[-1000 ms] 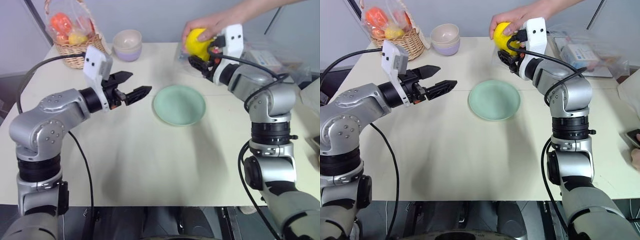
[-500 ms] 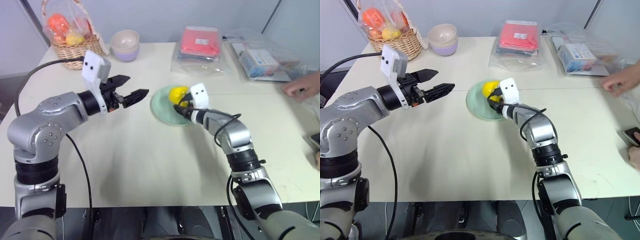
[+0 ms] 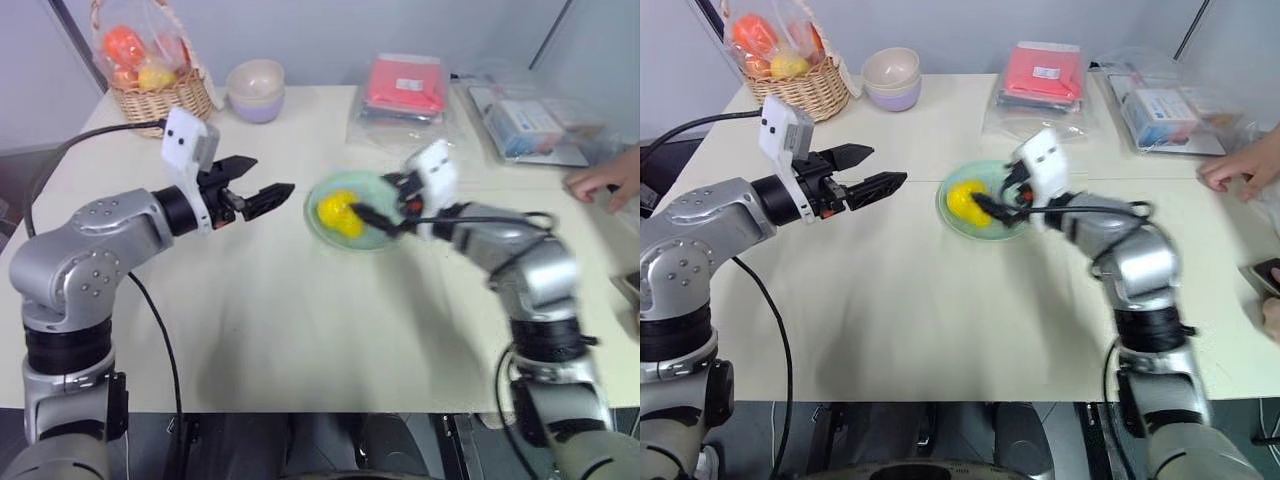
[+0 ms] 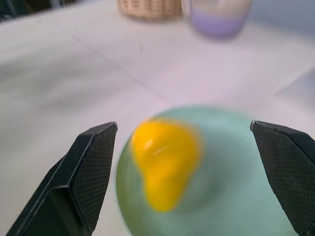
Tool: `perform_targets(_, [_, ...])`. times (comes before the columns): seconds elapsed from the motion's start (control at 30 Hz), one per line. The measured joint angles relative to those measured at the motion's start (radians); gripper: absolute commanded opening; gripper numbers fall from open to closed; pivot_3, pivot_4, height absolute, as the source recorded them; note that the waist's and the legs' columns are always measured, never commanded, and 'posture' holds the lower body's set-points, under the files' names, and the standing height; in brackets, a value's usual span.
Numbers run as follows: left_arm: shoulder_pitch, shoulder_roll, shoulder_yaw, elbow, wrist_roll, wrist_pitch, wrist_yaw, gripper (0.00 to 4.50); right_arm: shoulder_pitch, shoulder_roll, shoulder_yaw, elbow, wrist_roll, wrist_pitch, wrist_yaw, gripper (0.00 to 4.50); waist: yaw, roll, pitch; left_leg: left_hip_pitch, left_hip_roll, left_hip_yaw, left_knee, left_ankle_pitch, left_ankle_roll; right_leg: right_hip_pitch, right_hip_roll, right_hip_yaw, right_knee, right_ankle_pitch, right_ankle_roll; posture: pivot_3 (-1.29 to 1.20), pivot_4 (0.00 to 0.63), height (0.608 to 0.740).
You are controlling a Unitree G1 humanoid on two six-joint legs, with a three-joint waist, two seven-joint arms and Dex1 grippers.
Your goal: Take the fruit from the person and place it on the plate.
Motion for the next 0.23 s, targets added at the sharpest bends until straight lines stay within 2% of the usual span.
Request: perform_targets(0.23, [0.008,0.003,0.000,-0.001,-0.004,0.000,-0.007,4.50,0.091,-0.197,-0.227,-0.085,0.152,0.058,0.105,4.43,0.005,0.000,0.000,0.000,0.000,0.001,0.000,-0.002,0.004,0.001,0.000,0.000,0.000,0.000,0.000,0.00,0.150,0.740])
